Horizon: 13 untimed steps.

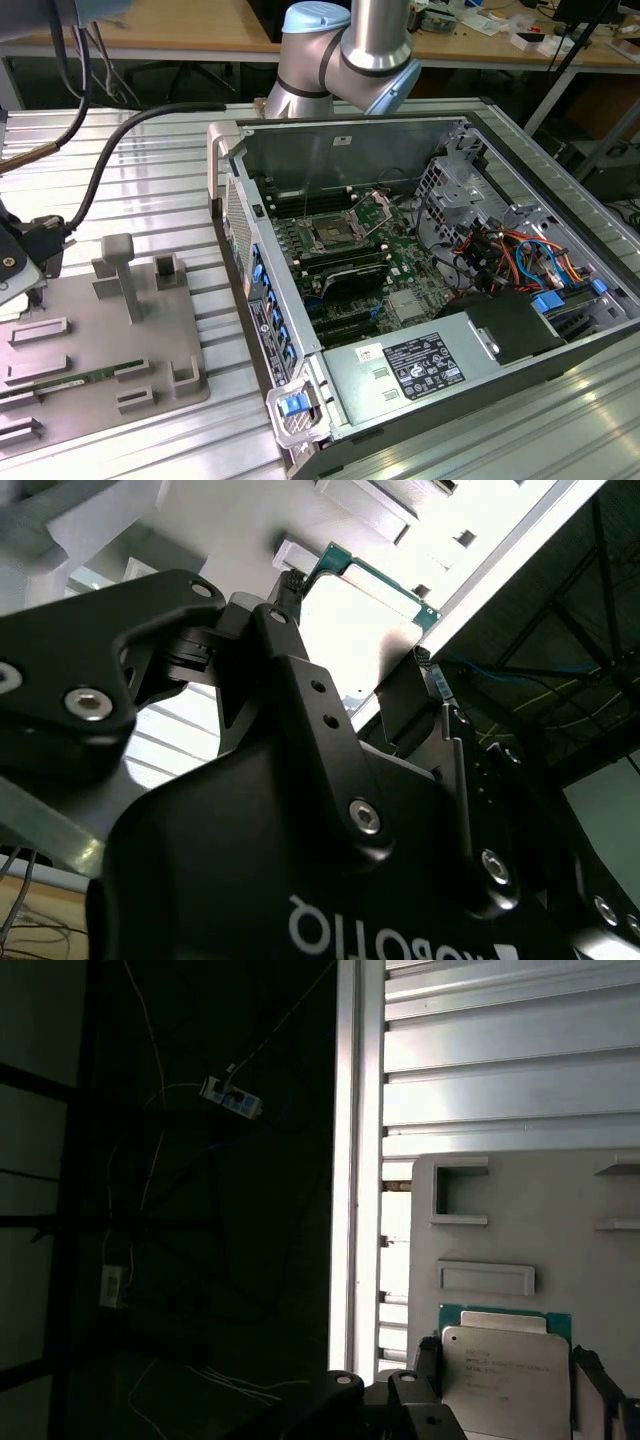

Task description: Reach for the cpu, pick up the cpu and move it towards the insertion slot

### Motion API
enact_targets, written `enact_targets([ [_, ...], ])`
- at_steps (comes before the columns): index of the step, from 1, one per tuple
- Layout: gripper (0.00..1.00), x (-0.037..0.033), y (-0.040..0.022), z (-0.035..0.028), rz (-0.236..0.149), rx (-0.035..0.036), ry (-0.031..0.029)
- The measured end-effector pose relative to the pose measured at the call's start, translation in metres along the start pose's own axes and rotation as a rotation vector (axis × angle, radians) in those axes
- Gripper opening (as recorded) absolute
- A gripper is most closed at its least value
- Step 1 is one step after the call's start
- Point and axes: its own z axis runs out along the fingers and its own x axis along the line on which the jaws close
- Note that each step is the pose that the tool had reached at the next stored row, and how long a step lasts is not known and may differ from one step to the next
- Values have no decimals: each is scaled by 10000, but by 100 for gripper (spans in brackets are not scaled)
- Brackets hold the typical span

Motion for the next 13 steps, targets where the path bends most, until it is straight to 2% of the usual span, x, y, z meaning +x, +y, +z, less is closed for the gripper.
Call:
enact_targets([
  [5,55,-1,4,-63,0,1,0],
  [13,55,-4,7,-111,0,0,0],
])
